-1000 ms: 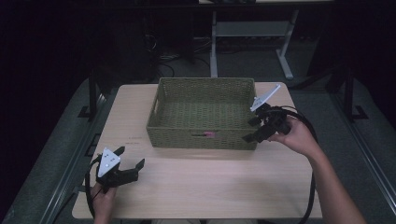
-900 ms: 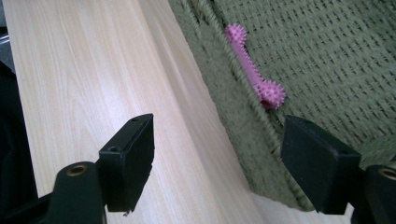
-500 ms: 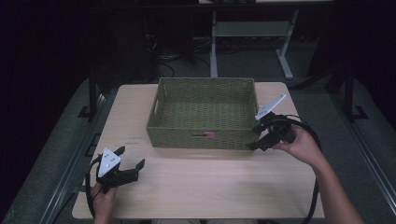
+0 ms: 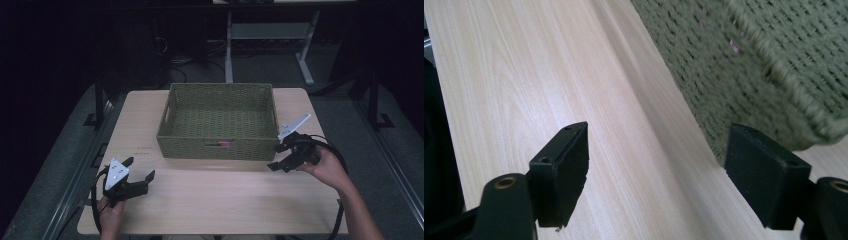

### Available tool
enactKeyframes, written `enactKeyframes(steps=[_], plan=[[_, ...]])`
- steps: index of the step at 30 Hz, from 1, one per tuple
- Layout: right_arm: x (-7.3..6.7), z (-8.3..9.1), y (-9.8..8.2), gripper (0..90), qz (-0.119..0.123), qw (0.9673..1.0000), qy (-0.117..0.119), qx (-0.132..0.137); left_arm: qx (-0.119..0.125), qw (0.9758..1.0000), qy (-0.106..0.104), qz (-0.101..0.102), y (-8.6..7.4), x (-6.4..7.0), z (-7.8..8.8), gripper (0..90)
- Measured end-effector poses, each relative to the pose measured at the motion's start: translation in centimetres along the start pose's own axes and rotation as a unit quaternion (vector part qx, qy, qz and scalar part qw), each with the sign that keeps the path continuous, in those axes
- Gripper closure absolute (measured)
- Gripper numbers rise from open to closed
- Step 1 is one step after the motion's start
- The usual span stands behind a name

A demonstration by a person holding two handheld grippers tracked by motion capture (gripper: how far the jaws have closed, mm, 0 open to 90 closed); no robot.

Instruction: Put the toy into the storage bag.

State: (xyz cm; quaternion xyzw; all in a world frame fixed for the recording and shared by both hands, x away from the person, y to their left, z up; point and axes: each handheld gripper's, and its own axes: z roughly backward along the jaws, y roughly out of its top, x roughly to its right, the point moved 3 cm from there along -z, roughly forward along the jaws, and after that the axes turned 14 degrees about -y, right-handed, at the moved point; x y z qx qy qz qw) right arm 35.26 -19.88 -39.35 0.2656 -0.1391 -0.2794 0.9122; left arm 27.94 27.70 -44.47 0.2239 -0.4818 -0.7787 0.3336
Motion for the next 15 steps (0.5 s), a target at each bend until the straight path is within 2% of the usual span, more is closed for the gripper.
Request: enactKeyframes(steps=[15], plan=[[-0.8, -0.8, -2.4, 25.1, -0.018, 0.9998, 0.004, -0.003, 0.001, 1.0000, 0.001, 0.002, 0.0, 0.0, 0.1, 13.8]])
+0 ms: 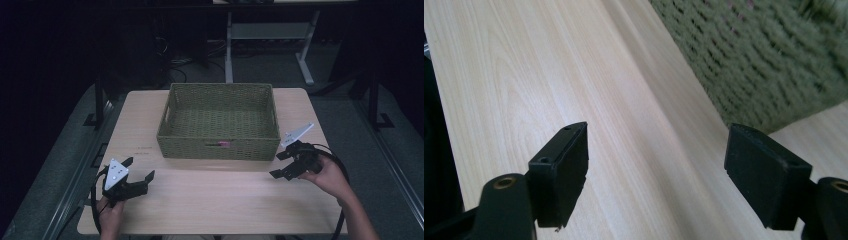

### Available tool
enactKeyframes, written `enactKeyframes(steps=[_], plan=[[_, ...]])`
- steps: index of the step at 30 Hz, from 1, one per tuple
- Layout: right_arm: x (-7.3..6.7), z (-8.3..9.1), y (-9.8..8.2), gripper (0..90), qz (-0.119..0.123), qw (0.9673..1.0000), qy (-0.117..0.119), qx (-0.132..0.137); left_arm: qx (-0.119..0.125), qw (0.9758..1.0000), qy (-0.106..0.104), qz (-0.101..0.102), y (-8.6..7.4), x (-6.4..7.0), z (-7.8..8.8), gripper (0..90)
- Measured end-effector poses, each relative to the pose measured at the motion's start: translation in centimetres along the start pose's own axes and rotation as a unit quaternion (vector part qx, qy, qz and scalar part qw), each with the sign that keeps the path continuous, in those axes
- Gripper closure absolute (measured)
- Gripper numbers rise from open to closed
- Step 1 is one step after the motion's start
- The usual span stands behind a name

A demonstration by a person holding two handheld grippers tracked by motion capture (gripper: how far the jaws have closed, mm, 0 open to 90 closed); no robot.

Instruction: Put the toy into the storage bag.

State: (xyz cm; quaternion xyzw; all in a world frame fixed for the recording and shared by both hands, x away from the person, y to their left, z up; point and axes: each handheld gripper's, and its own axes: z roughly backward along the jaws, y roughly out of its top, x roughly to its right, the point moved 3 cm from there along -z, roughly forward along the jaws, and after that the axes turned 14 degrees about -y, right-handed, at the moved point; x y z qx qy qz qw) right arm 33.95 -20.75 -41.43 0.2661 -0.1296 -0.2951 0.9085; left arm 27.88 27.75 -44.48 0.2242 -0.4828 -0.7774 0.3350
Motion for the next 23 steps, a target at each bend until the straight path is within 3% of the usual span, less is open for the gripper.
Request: enactKeyframes(steps=[15, 21, 23], plan=[[-1.5, -0.4, -3.1, 25.2, -0.017, 0.9998, -0.010, 0.005, 0.001, 1.0000, 0.002, -0.001, 0.0, 0.1, 0.0, 13.9], [-2.6, -0.4, -4.3, 24.1, -0.030, 0.9992, -0.021, 0.017, 0.000, 1.0000, 0.001, -0.004, 0.0, 0.1, -0.1, 13.8], [-3.4, -0.5, -4.8, 24.0, -0.033, 0.9983, -0.041, 0.025, -0.001, 1.0000, 0.001, -0.003, 0.0, 0.1, -0.1, 13.8]])
